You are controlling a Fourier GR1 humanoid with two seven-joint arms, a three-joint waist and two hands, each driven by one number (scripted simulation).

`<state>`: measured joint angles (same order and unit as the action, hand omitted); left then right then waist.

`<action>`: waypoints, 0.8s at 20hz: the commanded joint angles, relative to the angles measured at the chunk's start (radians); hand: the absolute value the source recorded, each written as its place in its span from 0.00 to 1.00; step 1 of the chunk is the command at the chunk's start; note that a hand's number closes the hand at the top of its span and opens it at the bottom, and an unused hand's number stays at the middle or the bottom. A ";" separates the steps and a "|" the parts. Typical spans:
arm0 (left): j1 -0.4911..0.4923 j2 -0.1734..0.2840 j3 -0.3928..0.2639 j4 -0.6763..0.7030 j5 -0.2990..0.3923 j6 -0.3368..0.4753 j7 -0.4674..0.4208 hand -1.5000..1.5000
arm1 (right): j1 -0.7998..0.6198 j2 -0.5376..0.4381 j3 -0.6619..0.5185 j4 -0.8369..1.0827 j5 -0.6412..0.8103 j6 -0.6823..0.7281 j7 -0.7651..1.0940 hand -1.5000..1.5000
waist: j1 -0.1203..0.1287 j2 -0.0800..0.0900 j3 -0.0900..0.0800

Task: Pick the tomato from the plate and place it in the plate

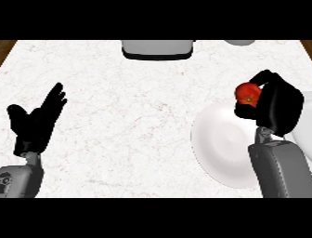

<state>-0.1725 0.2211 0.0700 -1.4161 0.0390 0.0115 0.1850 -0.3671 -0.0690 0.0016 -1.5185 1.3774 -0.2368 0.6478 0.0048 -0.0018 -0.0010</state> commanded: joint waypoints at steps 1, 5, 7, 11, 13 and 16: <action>-0.031 0.004 0.004 0.015 -0.010 0.004 0.014 0.50 | -0.003 -0.025 -0.065 -0.082 0.026 -0.030 0.071 1.00 | -0.012 0.000 0.001; 0.063 -0.026 -0.016 -0.041 -0.015 0.003 -0.014 0.50 | 0.021 -0.037 -0.136 -0.128 -0.040 -0.034 0.092 1.00 | -0.005 0.000 0.001; -0.005 -0.021 -0.006 -0.008 -0.018 0.013 0.025 0.50 | 0.068 -0.077 -0.208 -0.106 -0.167 -0.107 0.004 1.00 | -0.011 0.002 0.001; -0.006 -0.016 0.003 -0.021 -0.020 0.004 0.018 0.50 | 0.082 -0.160 -0.307 -0.020 -0.226 -0.151 -0.050 1.00 | -0.006 0.002 0.001; 0.003 -0.031 -0.009 0.002 -0.047 0.023 0.002 0.50 | 0.120 -0.203 -0.355 -0.011 -0.301 -0.134 -0.094 1.00 | -0.009 0.002 0.001; 0.036 0.004 0.027 -0.067 -0.003 -0.024 0.034 0.50 | 0.126 -0.247 -0.396 0.063 -0.358 -0.148 -0.151 1.00 | -0.003 0.002 0.001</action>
<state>-0.1494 0.2103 0.0813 -1.4465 0.0248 0.0033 0.1920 -0.2514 -0.2464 -0.3229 -1.5237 1.1063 -0.3759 0.5639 -0.0011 -0.0002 0.0003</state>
